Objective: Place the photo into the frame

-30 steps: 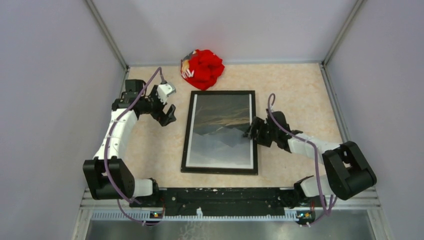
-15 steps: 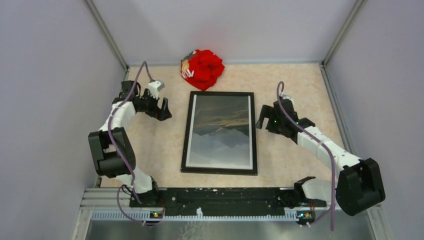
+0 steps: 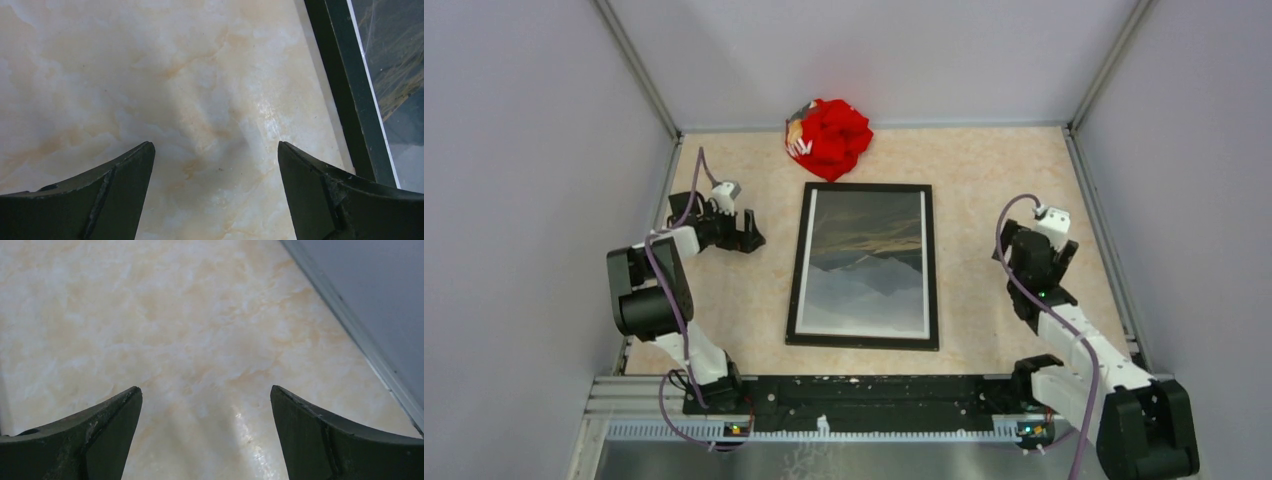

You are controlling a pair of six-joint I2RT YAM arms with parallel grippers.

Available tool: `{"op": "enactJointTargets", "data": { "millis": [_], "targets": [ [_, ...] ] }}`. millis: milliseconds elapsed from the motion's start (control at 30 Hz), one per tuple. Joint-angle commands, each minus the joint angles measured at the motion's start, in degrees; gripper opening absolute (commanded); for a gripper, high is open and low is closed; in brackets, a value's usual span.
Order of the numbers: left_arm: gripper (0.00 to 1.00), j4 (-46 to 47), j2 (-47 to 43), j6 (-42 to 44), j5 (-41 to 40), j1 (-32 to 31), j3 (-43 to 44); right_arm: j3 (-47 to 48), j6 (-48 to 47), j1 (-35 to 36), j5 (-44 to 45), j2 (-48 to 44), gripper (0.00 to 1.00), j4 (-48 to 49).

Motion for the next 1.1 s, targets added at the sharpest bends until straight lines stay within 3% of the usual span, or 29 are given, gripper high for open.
{"op": "enactJointTargets", "data": {
  "millis": [0, 200, 500, 633, 700, 800, 867, 967, 1000, 1067],
  "targets": [
    [0.99, 15.40, -1.48, -7.24, 4.09, 0.22, -3.02, -7.48, -8.54, -2.62, 9.09, -4.92, 0.99, 26.82],
    [0.99, 25.56, -1.12, -11.56, 4.14, 0.22, -8.08, -12.34, -6.57, -7.46, -0.87, 1.40, 0.99, 37.07],
    [0.99, 55.40, -8.44, -21.37, -0.31, -0.85, -24.69, -13.05, -11.38, -7.66, -2.45, 16.51, 0.99, 54.83],
    [0.99, 63.63, -9.68, -17.72, -4.96, -5.07, -30.50, -10.15, -12.11, -8.36, -8.20, 18.99, 0.99, 51.96],
    [0.99, 73.01, -9.51, -14.97, -5.67, -7.19, -35.72, -12.88, -9.96, -8.39, -8.92, 19.34, 0.99, 58.51],
    [0.99, 74.03, -9.58, -13.03, -12.17, -10.66, -38.23, -18.21, -10.36, -8.46, -7.80, 22.61, 0.99, 72.88],
    [0.99, 88.98, -4.85, -13.54, -11.66, -10.93, -41.06, -18.07, -12.29, -8.43, -14.16, 23.40, 0.99, 72.21],
    [0.99, 73.40, -8.65, -12.45, -12.16, -11.12, -37.06, -18.65, -13.82, -7.96, -14.98, 30.08, 0.99, 81.68],
    [0.99, 71.79, -7.87, -12.30, -11.80, -11.20, -35.34, -17.15, -11.74, -8.23, -13.45, 27.36, 0.99, 72.82],
    [0.99, 75.55, -7.24, -12.31, -11.61, -11.21, -36.50, -15.54, -12.39, -8.36, -12.29, 29.43, 0.99, 74.47]
  ]
}}
